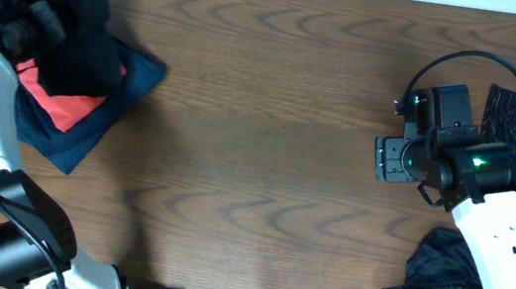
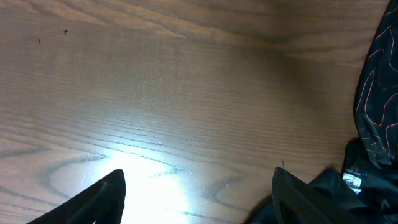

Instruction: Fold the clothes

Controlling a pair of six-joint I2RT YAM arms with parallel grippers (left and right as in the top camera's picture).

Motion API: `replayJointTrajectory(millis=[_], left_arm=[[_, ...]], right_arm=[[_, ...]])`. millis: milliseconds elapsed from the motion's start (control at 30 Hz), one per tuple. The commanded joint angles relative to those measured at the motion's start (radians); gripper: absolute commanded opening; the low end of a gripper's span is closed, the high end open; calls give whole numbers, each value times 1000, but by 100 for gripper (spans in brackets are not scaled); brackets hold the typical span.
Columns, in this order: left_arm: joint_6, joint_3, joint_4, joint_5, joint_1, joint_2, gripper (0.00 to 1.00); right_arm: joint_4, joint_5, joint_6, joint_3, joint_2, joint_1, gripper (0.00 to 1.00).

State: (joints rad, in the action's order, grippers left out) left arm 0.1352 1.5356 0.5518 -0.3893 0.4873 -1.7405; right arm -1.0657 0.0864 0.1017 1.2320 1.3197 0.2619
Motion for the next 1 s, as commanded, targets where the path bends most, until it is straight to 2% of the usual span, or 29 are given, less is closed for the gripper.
replayJointTrajectory(millis=[0, 33, 200, 300, 533, 700, 800, 900, 967], left_arm=[[8, -4, 3, 19, 42, -18, 94], [8, -4, 6, 20, 55, -18, 98], [14, -4, 6, 21, 124, -16, 98], [90, -4, 8, 16, 161, -16, 98], [56, -4, -24, -232, 124, -12, 98], [-11, -4, -10, -212, -71, -11, 98], [-21, -4, 50, -32, -246, -12, 98], [-85, -4, 154, 139, -426, -18, 98], [-94, -4, 233, 199, -507, -19, 98]], right_arm=[[-5, 14, 2, 9, -6, -6, 74], [-6, 14, 2, 9, -6, -6, 74], [-9, 14, 2, 9, -6, -6, 74], [-8, 14, 2, 9, -6, -6, 75], [21, 14, 2, 9, -6, -6, 78], [117, -44, 2, 9, 2, -6, 85], [200, -106, 2, 8, 16, -6, 88], [305, -148, 2, 8, 39, -6, 99], [343, -146, 2, 8, 47, -6, 99]])
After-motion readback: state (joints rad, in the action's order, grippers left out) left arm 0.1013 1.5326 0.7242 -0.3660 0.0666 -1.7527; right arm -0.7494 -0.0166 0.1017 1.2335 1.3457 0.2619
